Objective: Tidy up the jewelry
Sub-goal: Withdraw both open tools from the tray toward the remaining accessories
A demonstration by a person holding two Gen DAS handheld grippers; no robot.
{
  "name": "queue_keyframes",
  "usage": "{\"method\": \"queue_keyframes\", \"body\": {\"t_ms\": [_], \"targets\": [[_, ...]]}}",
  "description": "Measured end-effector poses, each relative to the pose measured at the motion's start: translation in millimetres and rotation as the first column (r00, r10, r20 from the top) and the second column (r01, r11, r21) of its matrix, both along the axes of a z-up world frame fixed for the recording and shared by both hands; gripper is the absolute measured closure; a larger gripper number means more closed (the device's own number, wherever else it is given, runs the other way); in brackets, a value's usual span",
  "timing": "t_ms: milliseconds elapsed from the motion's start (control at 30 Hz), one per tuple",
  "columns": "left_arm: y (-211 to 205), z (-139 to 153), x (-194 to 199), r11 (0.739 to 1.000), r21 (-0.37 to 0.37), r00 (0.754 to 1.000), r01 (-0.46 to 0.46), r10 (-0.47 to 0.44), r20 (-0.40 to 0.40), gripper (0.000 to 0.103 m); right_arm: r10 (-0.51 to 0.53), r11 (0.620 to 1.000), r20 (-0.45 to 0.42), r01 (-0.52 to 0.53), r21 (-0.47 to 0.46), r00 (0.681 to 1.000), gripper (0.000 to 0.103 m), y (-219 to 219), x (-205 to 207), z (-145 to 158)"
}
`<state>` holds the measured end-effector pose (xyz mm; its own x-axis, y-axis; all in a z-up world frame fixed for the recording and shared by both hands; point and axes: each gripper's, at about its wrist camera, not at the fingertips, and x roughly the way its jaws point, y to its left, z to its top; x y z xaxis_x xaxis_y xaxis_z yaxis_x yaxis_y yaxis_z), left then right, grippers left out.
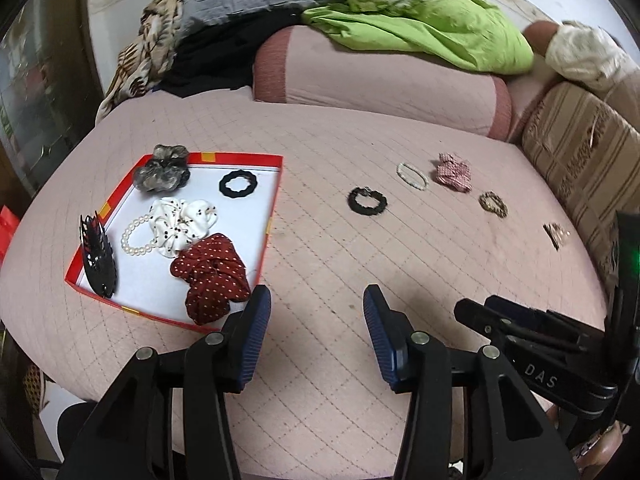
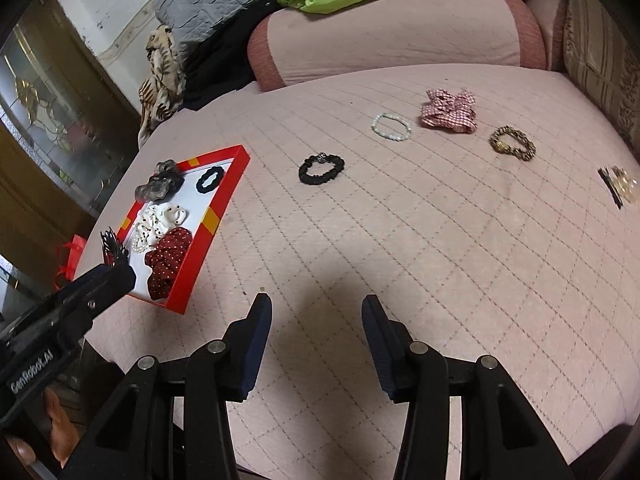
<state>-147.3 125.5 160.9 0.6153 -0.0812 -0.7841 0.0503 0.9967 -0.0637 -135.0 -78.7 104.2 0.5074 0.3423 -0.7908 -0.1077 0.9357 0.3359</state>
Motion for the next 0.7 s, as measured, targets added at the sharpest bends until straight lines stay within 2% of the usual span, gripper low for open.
{"method": "queue_keyframes", "body": {"t_ms": [333, 700], "targets": [[-16.6, -0.4, -7.8, 0.998, 0.063, 0.999, 0.023, -0.025, 0.027, 0.056, -0.073, 0.994, 0.011, 0.073, -0.080, 0.997, 0.049, -12.3, -2.9, -1.1], [-24.3, -11.5, -4.8, 0.995, 0.087, 0.999, 0.040, -0.040, 0.008, 0.055, -0.100, 0.987, 0.013, 0.101, -0.129, 0.995, 0.048, -20.3, 0.4, -7.5]]}}
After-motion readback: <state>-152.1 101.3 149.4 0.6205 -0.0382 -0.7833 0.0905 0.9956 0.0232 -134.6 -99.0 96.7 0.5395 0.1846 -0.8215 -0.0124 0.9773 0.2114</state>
